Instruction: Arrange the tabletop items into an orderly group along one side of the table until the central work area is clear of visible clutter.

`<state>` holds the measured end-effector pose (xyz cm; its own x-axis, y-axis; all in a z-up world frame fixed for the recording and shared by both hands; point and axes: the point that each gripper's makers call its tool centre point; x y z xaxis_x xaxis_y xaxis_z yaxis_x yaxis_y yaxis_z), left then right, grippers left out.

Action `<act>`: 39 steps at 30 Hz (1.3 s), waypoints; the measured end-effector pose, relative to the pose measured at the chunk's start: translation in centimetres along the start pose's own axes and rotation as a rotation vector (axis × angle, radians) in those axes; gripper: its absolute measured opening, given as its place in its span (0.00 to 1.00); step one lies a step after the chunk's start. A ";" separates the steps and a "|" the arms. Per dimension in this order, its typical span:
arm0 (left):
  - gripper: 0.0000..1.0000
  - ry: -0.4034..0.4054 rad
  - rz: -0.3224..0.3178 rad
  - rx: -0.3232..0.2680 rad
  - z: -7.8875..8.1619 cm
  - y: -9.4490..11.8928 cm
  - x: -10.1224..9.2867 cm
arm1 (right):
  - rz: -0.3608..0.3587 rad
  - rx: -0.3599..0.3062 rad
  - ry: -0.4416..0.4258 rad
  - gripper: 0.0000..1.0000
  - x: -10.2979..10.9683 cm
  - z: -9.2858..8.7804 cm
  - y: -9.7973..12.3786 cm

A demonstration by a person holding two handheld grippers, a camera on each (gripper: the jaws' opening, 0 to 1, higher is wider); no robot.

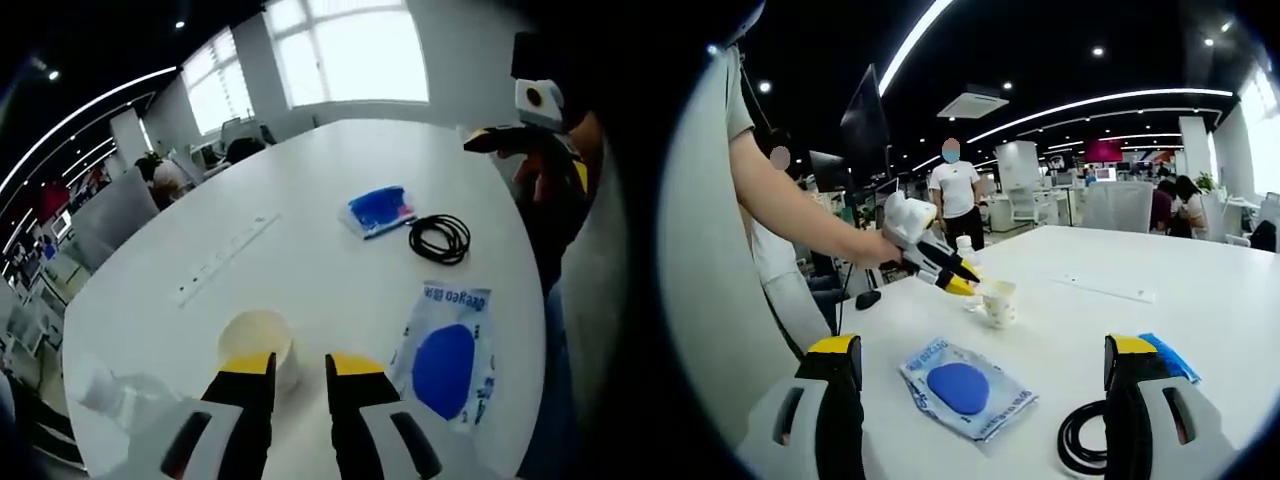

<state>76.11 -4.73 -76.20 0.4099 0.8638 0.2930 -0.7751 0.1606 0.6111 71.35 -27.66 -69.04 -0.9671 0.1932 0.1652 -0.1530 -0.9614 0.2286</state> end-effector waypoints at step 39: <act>0.21 0.166 -0.035 -0.159 1.4 3.4 -8.6 | -0.012 0.030 0.005 0.86 -0.7 -1.6 0.6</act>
<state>70.64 -12.29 -75.57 0.3634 0.9210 0.1403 -0.8332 0.2539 0.4912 71.61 -28.66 -70.53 -0.9663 0.2033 0.1577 -0.1581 -0.9528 0.2593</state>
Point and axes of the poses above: the point that each gripper's makers call its tool centre point, and the gripper's own axes: y roughly backward along the fingers, x roughly to its left, z roughly out of its top, and after that the axes turned 7 degrees about z, right-handed
